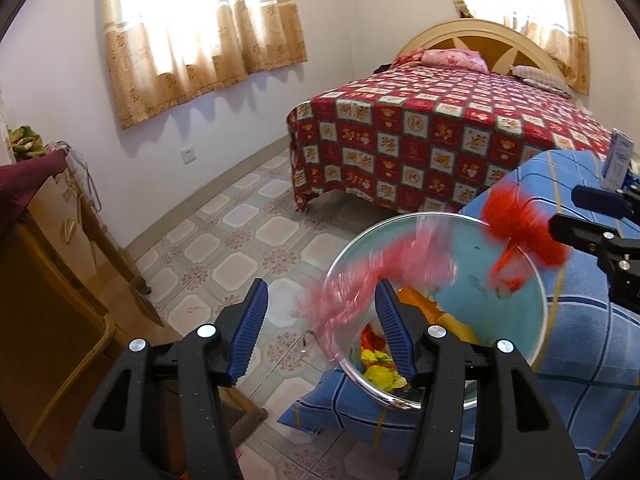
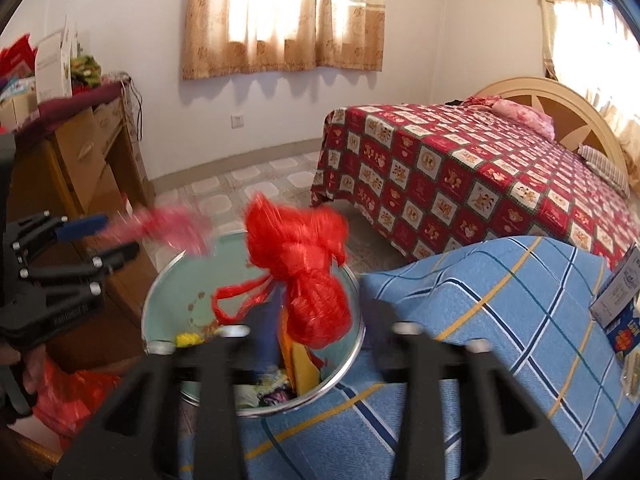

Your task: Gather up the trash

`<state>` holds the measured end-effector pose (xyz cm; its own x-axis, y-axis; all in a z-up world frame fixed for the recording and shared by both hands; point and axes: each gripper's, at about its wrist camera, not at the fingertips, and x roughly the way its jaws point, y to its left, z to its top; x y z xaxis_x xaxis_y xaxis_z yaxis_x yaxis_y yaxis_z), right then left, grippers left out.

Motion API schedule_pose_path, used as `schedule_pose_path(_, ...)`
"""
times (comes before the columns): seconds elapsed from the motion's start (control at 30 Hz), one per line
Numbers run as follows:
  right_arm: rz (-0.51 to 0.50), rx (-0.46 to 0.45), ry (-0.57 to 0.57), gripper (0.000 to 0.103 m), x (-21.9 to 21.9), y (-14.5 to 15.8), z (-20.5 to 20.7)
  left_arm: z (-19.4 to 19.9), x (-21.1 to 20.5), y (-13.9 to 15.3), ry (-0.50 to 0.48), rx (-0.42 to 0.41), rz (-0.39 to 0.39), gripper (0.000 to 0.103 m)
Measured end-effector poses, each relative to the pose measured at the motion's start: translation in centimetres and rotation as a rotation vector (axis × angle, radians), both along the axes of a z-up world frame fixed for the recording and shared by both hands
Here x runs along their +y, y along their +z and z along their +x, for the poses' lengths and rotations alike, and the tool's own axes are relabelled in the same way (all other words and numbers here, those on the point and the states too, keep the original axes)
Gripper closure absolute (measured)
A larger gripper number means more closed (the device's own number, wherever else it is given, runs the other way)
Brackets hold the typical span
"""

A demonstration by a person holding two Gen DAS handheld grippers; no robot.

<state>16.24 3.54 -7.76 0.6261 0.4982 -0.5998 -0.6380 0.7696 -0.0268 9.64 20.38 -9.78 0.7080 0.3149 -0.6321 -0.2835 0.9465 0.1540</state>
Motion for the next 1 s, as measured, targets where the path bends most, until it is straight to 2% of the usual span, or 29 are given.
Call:
schedule_pose_path(0.03,0.002,-0.001,0.000,0.048,0.0,0.1,-0.1,-0.1,-0.1,0.1,-0.002,-0.005,-0.001,0.041)
schedule_pose_path(0.1,0.009,-0.005,-0.009,0.044,-0.3,0.4,-0.2,-0.3,-0.3,0.4,-0.001,-0.018,0.002,0.029)
schedule_pose_path(0.27,0.052,-0.017,-0.052,0.037,-2.3,1.5,-1.4,-1.4,-0.9,1.5,0.002,-0.053,0.002,0.014)
schedule_pose_path(0.57,0.082,-0.104,-0.127,0.032,-6.2,3.5,-4.4,-3.6,-2.7,5.1,-0.024,-0.157,0.010,0.006)
schedule_pose_path(1.0,0.111,-0.139,-0.170,0.031,-9.9,5.4,-5.2,-4.3,-3.8,6.2,-0.040,-0.180,0.022,0.006)
